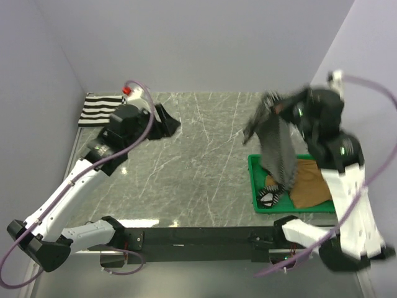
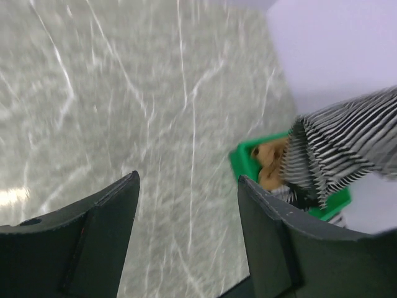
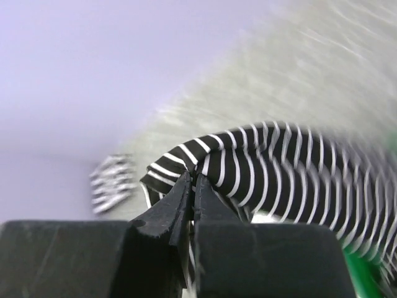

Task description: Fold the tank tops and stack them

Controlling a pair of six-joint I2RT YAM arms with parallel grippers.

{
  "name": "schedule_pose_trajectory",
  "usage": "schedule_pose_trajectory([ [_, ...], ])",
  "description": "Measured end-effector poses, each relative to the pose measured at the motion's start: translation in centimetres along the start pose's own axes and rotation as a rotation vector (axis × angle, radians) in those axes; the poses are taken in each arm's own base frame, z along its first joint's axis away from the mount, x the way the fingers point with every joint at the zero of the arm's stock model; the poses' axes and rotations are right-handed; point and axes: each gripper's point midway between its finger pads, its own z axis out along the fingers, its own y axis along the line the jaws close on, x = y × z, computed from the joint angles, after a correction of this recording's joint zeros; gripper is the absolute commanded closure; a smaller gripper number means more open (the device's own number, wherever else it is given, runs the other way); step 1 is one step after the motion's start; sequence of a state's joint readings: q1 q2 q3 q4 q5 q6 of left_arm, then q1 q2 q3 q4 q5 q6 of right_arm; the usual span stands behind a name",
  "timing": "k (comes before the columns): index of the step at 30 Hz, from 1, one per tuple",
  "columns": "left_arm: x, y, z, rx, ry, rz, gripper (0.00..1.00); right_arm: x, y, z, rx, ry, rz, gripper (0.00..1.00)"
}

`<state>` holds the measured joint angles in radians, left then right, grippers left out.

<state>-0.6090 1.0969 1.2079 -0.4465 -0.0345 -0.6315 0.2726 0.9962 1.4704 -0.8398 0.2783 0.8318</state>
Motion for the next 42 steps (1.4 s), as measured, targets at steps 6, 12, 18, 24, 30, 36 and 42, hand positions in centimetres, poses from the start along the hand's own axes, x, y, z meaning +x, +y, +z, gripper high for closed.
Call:
schedule_pose_trajectory([
  [6,-9.5,1.9,-2.6,-0.050,-0.212,-0.053,0.31,-5.4,21.5,-0.2,-0.448,-0.071,-0.137,1.00],
  [12,-12.8,4.6,-4.5,-0.110,-0.286,-0.078,0.31,2.9,22.9,2.2,-0.509,0.068,-0.256,0.99],
  [18,-7.5,6.8,-2.9,-0.104,-0.184,-0.122,0.35,19.4,7.7,5.5,-0.346,0.358,-0.333,0.55],
  [24,5.1,13.3,0.8,-0.188,0.058,-0.258,0.41,29.9,-6.1,4.4,-0.125,0.556,-0.423,0.51],
  [30,13.6,16.5,1.7,-0.246,0.219,-0.386,0.47,29.9,-3.8,3.5,-0.141,0.490,-0.467,0.51],
  [36,14.2,14.0,3.7,-0.157,0.232,-0.377,0.49,31.8,-2.4,5.9,-0.078,0.457,-0.573,0.52],
  [42,14.1,13.2,4.1,-0.129,0.223,-0.381,0.50,34.9,-1.4,10.5,0.033,0.450,-0.741,0.51],
])
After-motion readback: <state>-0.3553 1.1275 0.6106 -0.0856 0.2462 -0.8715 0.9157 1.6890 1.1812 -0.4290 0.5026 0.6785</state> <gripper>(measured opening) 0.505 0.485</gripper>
